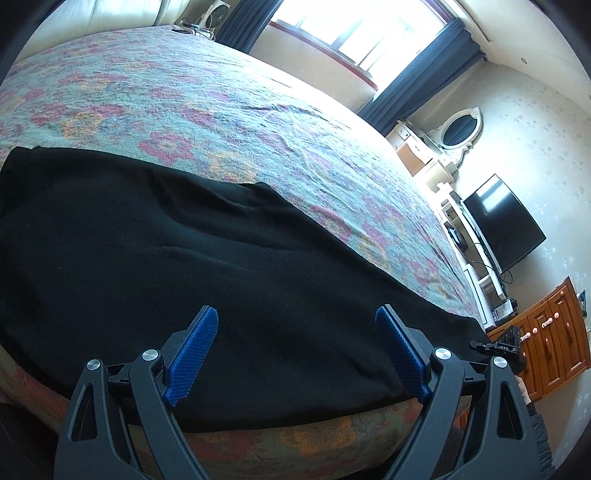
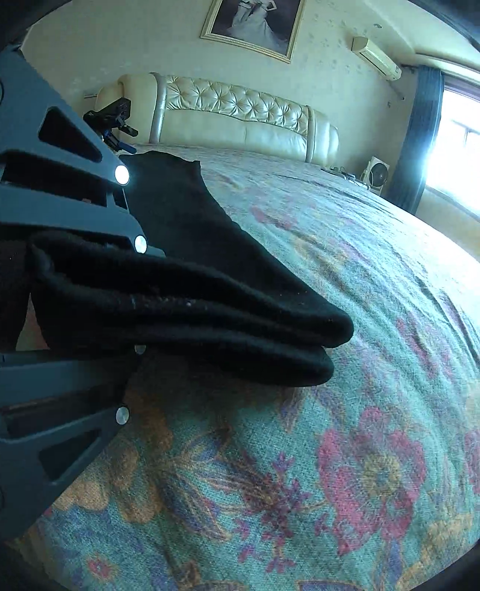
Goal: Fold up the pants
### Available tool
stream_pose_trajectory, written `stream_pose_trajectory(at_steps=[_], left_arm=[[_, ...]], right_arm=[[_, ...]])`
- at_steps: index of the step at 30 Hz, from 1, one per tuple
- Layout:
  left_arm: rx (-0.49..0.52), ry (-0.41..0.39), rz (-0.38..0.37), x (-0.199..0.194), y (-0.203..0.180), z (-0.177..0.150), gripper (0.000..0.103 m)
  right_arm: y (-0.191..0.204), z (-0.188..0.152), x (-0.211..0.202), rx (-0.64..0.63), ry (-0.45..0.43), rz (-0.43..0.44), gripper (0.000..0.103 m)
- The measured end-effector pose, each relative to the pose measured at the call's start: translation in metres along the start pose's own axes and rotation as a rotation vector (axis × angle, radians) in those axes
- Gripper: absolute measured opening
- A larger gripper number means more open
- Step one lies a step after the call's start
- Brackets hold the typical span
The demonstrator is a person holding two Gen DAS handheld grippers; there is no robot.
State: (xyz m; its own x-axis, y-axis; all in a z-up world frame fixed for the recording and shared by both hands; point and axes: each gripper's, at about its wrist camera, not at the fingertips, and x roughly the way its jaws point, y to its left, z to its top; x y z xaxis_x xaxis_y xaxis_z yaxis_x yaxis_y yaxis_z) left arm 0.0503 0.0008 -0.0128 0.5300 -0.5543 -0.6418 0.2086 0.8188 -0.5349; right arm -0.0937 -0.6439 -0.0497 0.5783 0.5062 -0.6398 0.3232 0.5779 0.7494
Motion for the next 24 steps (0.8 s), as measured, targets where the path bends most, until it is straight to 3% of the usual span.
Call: stream_pose_trajectory(at_steps=[6, 14, 24], left_arm=[[-0.01, 0.005, 0.015, -0.012, 0.018, 0.007, 0.086], [0.014, 0.016, 0.038, -0.028, 0.042, 0.009, 0.086], [-0.062, -0.014, 0.07, -0.056, 0.09, 0.014, 0.086]], right_arm=[[0.061, -0.003, -0.02, -0.054, -0.071, 0.004, 0.011], [0.158, -0.004, -0.037, -0.165, -0.083, 0.035, 0.011], [0.292, -0.023, 0.011, -0.337, -0.019, -0.038, 0.011]])
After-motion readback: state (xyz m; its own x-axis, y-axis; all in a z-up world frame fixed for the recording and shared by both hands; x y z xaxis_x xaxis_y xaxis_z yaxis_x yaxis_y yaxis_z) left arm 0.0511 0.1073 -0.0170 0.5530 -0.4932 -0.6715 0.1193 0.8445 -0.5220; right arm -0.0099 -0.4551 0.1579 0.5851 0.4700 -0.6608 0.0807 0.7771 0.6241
